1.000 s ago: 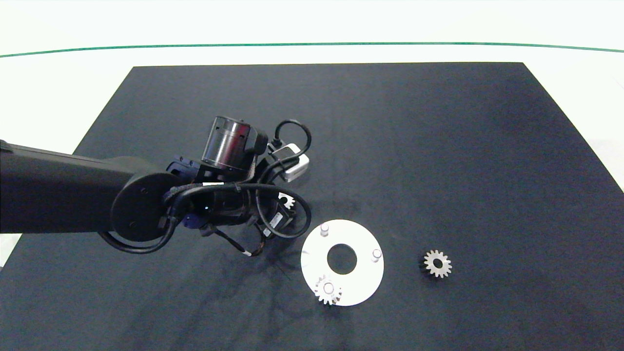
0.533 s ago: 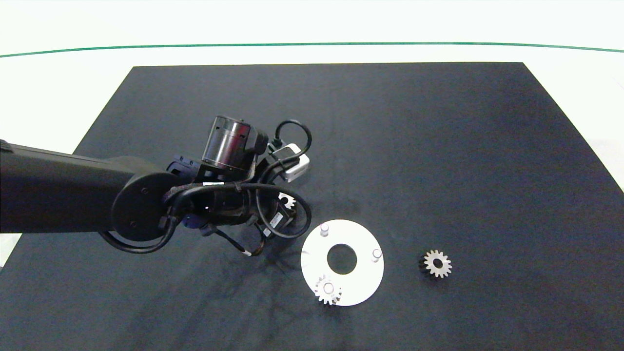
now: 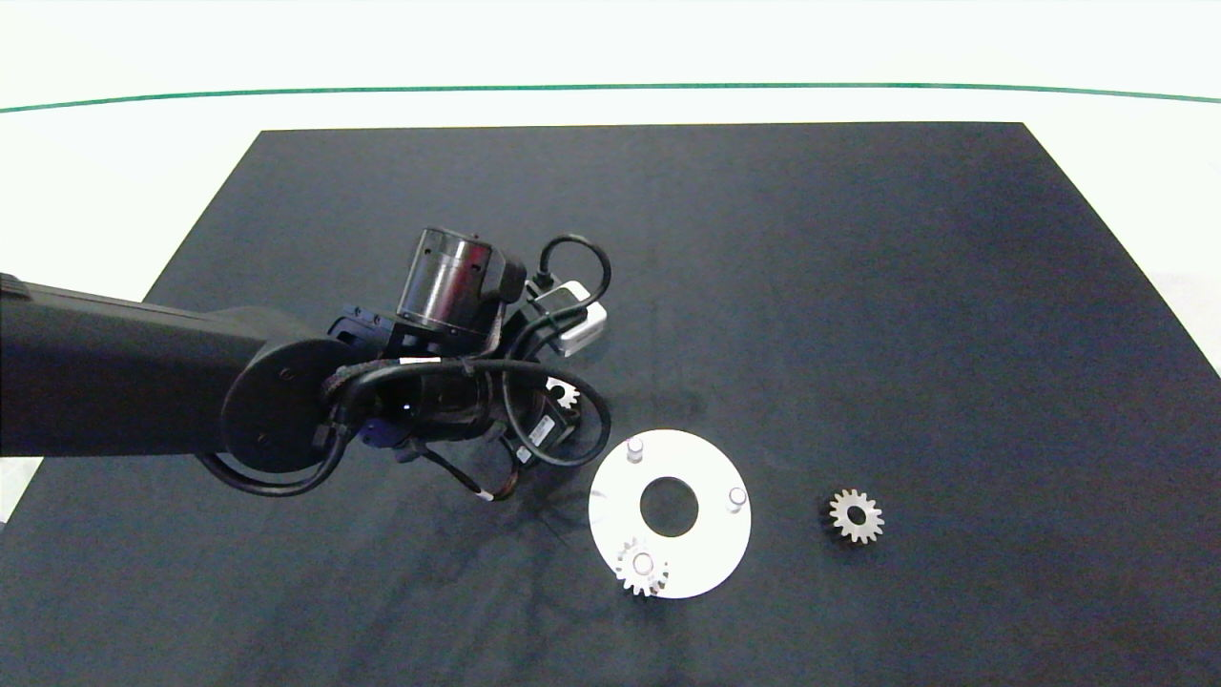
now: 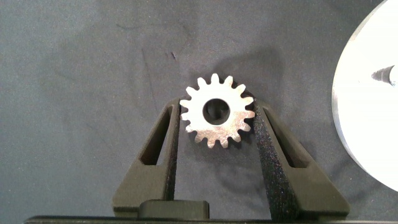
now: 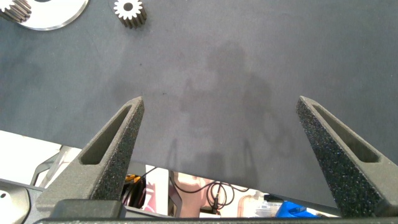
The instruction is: Install three planetary gears onto the carrier pins
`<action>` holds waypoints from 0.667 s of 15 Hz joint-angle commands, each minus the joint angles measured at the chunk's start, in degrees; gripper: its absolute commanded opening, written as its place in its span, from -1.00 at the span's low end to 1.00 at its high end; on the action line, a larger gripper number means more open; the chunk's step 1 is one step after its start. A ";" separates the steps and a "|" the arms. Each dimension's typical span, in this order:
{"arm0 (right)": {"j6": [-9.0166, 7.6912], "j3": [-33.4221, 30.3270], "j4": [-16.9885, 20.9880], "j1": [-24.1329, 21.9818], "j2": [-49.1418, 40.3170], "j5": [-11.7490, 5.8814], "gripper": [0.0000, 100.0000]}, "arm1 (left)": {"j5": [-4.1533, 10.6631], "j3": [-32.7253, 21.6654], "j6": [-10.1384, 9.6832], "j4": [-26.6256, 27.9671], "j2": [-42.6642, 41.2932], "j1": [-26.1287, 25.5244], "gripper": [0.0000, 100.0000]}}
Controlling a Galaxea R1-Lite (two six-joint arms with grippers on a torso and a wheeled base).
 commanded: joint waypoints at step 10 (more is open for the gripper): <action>-0.07 0.01 0.17 0.03 -0.16 -0.01 1.00 | 0.00 0.28 -0.01 0.30 -4.15 -0.43 -0.92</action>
